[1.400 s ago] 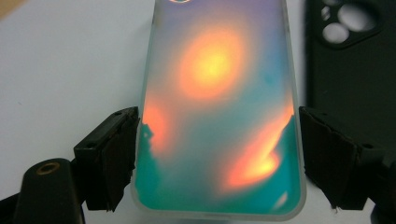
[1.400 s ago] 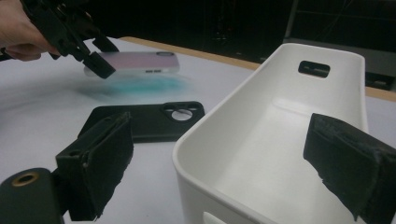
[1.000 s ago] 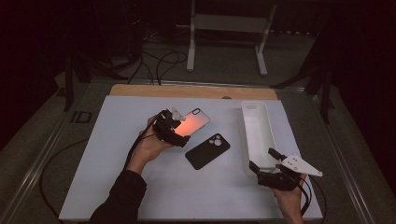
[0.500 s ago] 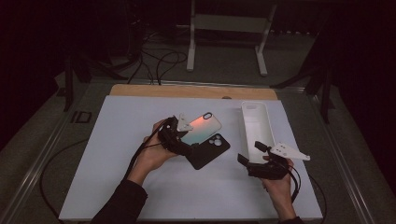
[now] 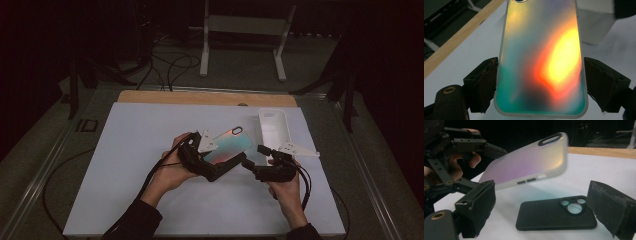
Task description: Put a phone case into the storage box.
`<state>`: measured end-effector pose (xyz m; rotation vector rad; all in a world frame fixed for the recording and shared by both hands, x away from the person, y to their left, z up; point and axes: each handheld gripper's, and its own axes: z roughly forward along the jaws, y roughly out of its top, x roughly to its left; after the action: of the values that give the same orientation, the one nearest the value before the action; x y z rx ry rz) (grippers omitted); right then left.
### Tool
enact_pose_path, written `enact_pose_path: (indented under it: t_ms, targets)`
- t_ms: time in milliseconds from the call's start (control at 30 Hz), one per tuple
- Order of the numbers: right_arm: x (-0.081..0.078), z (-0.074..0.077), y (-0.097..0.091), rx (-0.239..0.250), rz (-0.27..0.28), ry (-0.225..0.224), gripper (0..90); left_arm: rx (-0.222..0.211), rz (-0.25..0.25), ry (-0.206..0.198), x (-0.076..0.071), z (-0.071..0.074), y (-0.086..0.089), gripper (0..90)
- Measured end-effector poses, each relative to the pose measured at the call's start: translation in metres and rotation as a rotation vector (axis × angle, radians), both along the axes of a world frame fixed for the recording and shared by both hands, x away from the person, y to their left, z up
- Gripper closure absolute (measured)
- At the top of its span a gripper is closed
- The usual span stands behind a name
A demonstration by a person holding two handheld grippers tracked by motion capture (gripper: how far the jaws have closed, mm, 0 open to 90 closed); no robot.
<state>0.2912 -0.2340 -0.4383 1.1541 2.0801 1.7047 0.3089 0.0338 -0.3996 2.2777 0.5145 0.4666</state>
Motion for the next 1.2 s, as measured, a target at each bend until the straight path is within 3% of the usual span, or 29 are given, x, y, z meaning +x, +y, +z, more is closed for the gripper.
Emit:
enact_pose_path:
  t_ms: [233, 267, 367, 433, 533, 667, 800, 933, 967, 1033, 1200]
  targets:
    - [0.000, 0.004, 0.008, 0.014, 0.038, 0.007, 13.6, -0.009, -0.040, -0.006, -0.007, -0.001, -0.014, 17.0]
    - [0.002, 0.005, 0.009, 0.036, 0.049, 0.036, 16.4, -0.014, -0.043, -0.003, -0.007, -0.002, -0.014, 17.0]
    - [0.003, 0.004, 0.007, 0.073, 0.062, 0.069, 25.4, -0.026, -0.053, 0.008, -0.007, -0.003, -0.016, 17.0]
    - [0.003, 0.005, 0.006, 0.097, 0.070, 0.085, 32.7, -0.004, -0.059, 0.005, -0.009, -0.006, -0.019, 17.0]
    - [0.002, 0.007, 0.007, 0.080, 0.009, 0.120, 50.9, 0.000, -0.068, 0.016, -0.010, -0.012, -0.022, 17.0]
    - [0.003, 0.007, 0.009, 0.101, 0.005, 0.154, 61.8, 0.008, -0.079, 0.034, -0.010, -0.018, -0.025, 17.0]
    - [0.000, 0.008, 0.014, 0.113, 0.047, 0.133, 79.3, 0.023, -0.097, 0.049, -0.011, -0.024, -0.029, 17.0]
    - [-0.005, 0.012, 0.021, 0.097, 0.063, 0.111, 86.6, 0.017, -0.091, 0.041, -0.012, -0.027, -0.028, 17.6]
    - [-0.006, 0.013, 0.022, 0.092, 0.064, 0.103, 86.8, 0.014, -0.097, 0.051, -0.012, -0.028, -0.028, 23.6]
    - [-0.008, 0.015, 0.024, 0.051, 0.049, 0.079, 87.0, 0.013, -0.099, 0.054, -0.012, -0.029, -0.027, 16.8]
    - [-0.009, 0.017, 0.023, 0.032, 0.056, 0.064, 87.0, -0.029, -0.095, 0.098, -0.009, -0.029, -0.021, 12.4]
